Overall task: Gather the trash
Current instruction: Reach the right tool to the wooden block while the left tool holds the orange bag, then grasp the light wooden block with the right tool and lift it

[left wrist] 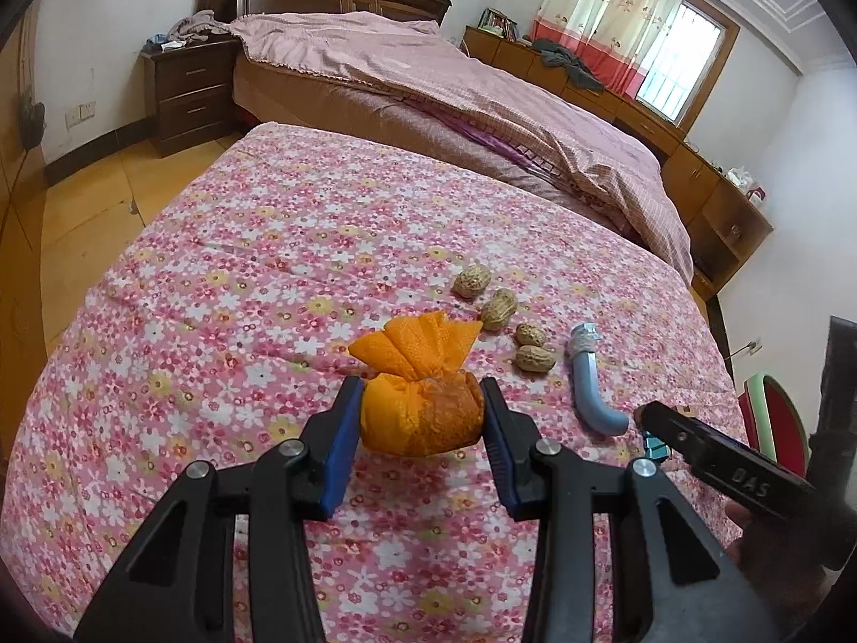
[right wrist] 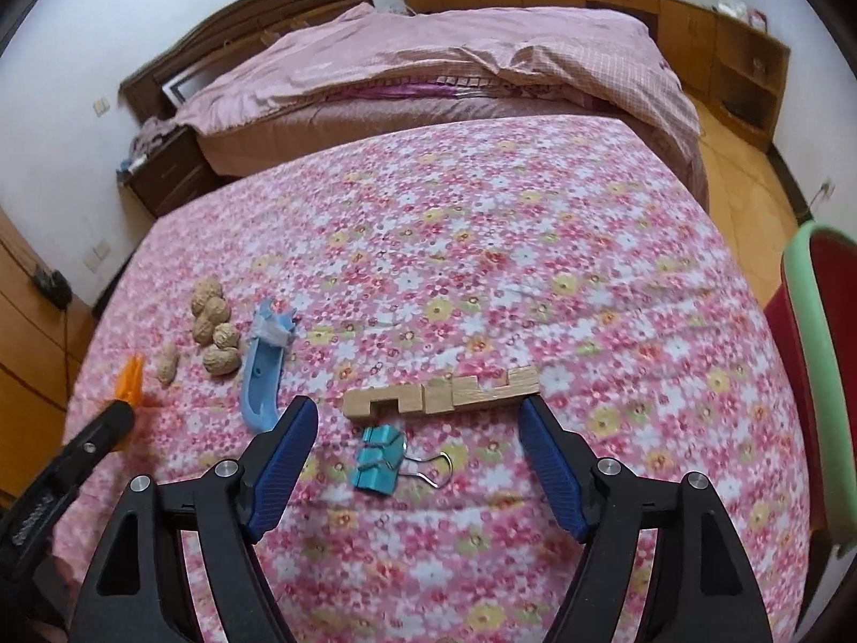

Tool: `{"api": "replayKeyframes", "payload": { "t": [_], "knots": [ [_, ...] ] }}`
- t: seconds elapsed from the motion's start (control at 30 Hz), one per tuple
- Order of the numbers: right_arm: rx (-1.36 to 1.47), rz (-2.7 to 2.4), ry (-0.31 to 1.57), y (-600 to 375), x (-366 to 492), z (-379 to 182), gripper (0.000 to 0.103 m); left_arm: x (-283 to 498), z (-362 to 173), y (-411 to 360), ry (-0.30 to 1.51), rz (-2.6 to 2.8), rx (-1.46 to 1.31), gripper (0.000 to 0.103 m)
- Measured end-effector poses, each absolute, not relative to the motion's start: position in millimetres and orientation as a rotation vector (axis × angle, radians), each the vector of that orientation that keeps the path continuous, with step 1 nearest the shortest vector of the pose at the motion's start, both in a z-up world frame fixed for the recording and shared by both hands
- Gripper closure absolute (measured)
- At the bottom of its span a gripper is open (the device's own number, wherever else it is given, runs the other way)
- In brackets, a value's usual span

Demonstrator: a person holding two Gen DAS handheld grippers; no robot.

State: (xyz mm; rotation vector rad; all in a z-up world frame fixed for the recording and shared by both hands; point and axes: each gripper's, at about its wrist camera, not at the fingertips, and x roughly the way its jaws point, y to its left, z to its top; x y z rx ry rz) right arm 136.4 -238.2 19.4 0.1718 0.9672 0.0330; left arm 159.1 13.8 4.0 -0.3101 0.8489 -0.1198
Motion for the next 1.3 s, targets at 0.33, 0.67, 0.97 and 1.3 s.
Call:
{"api": "replayKeyframes", "payload": {
  "t": [0.33, 0.67, 0.97, 1.3],
  "knots": [
    [0.081, -0.006, 0.971, -226.0, 145.3, 12.6, 0.031, 158.8, 2.2, 15.6, 0.848, -0.125, -0.322, 0.06],
    [0.16, -0.009, 0.944, -246.0, 139.8, 19.0, 0.071, 148.4, 11.3, 9.6, 0.83, -0.141, -0.312, 0.06],
    [0.215, -0.092, 0.934, -288.4, 130.6, 23.1, 0.071, 142.3, 14.9, 9.2, 0.826, -0.141, -0.316, 0.06],
    [0.326, -0.085, 0.912, -322.4, 122.9, 33.5, 0.069, 144.8, 14.1, 5.0, 0.833, -0.143, -0.31, 0.06]
  ]
}}
